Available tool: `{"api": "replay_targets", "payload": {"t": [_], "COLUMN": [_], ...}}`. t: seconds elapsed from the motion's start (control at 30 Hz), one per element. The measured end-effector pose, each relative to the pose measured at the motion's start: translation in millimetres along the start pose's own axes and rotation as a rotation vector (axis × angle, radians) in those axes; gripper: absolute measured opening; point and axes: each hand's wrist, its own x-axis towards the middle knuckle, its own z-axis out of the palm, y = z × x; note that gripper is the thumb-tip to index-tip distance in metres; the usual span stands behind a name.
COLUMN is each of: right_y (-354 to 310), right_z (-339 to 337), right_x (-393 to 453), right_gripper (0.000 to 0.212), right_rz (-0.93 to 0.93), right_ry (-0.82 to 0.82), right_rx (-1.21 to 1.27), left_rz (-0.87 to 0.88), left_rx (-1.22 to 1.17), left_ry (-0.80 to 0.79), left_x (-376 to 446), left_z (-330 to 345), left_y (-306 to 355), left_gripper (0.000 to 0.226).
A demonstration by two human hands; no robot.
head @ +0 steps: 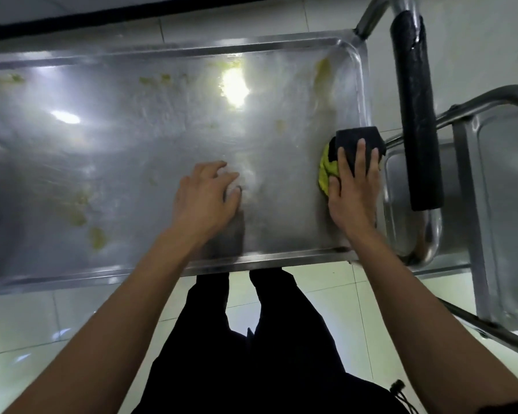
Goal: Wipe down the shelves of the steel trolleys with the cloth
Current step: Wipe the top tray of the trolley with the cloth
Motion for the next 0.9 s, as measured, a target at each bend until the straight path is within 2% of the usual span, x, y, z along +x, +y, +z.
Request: {"api": "replay_targets", "payload": {"t": [0.13,0.23,0.4,0.6,0.73,0.9], "right_y": [-30,-76,-167,-251,-269,-257], "right_z": [2,8,22,39,42,39], "right_x": [5,13,35,65,66,52], "right_gripper": [0.057,0.056,0.060,0.057,0.055,0.052], "right_rz": [-0.053,-0.137,-0.295,-0.522,-0.552,-0.473], "right_ry": [-0.025,-0.054,-0.200,-0.310,-0.281,-0.183], "right_rx": [-0.030,-0.053,-0.116,-0.142,-0.115,-0.033], "left_rz": [0.028,0.088,0.114,0.133,0.160,0.178], "left_rx": [0.233,0.324,0.290,0.192,0.190,0.212], "left_ry": [-0.055,-0.104,-0.151,-0.180,-0.164,-0.151], "left_x": [1,-8,-14,-14,-17,-20], "left_z": [-4,8,23,22,15,15], "left_y": [-29,-44,-56,-64,-77,-82], "left_gripper": [0.036,0.048,0.065,0.066,0.065,0.066]}}
